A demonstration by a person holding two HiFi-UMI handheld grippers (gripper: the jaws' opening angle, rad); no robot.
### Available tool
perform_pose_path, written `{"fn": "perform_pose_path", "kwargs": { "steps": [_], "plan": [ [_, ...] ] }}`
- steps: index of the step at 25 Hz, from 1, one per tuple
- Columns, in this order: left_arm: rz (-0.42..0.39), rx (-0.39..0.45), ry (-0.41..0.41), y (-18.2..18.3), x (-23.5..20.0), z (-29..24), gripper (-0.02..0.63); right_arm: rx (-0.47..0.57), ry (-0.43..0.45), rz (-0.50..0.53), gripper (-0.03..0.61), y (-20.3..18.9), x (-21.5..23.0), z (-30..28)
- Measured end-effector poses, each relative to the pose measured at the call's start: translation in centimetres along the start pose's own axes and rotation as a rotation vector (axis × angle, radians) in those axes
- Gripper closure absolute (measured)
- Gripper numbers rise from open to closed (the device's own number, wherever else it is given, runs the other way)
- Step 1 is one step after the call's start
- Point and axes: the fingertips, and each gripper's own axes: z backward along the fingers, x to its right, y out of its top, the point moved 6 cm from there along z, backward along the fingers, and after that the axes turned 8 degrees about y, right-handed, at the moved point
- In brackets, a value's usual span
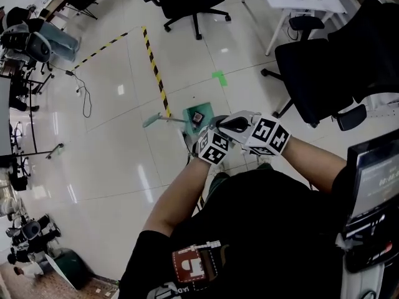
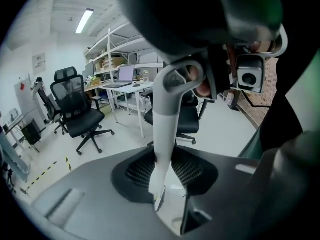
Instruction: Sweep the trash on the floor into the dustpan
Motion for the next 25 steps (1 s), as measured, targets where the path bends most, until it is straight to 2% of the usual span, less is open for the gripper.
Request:
{"fn": "perform_pose_path", "kwargs": {
  "steps": [4,7,8,9,12,13,14,17,21,23,25],
  "plan": [
    [0.019,0.024,-0.019,0.1,0.2,0.2,0.508,0.020,-0.011,0.039,0.578,0.0,-0.2,0.8],
    [0.035,0.022,-0.029,0.3,0.3,0.3,0.508,0.036,-0.079,0.070,0.574,0.0,0.5,2.1],
    [0.036,0.023,-0.032,0.4,0.4,0.2,0.508,0.022,-0.101,0.071,0.493,-0.4,0.9,2.4],
    [0.037,0.024,-0.035,0.4,0.6,0.2,0.508,-0.008,-0.113,0.071,0.444,-0.8,1.2,2.4],
    [0.033,0.025,-0.045,0.4,1.1,0.2,0.508,-0.136,-0.107,0.100,0.398,-2.1,1.2,1.3],
    [0.028,0.024,-0.050,0.5,1.3,0.2,0.508,-0.178,-0.113,0.117,0.416,-2.3,1.2,0.9],
    [0.026,0.023,-0.052,0.6,1.5,0.1,0.506,-0.213,-0.122,0.127,0.463,-2.5,1.4,0.7],
    [0.041,0.019,-0.037,0.8,1.6,-0.1,0.506,-0.271,-0.140,0.117,0.469,-2.7,1.8,0.4],
    [0.064,0.007,-0.013,0.6,1.7,-0.3,0.503,-0.299,-0.156,0.091,0.482,-2.9,2.3,0.6],
    [0.074,-0.006,-0.013,-0.4,1.7,0.2,0.503,-0.300,-0.164,0.072,0.485,-3.0,2.7,1.2],
    [0.119,-0.024,0.000,-2.5,1.2,1.7,0.503,-0.303,-0.174,0.051,0.486,-3.1,3.4,2.3]
  ]
}}
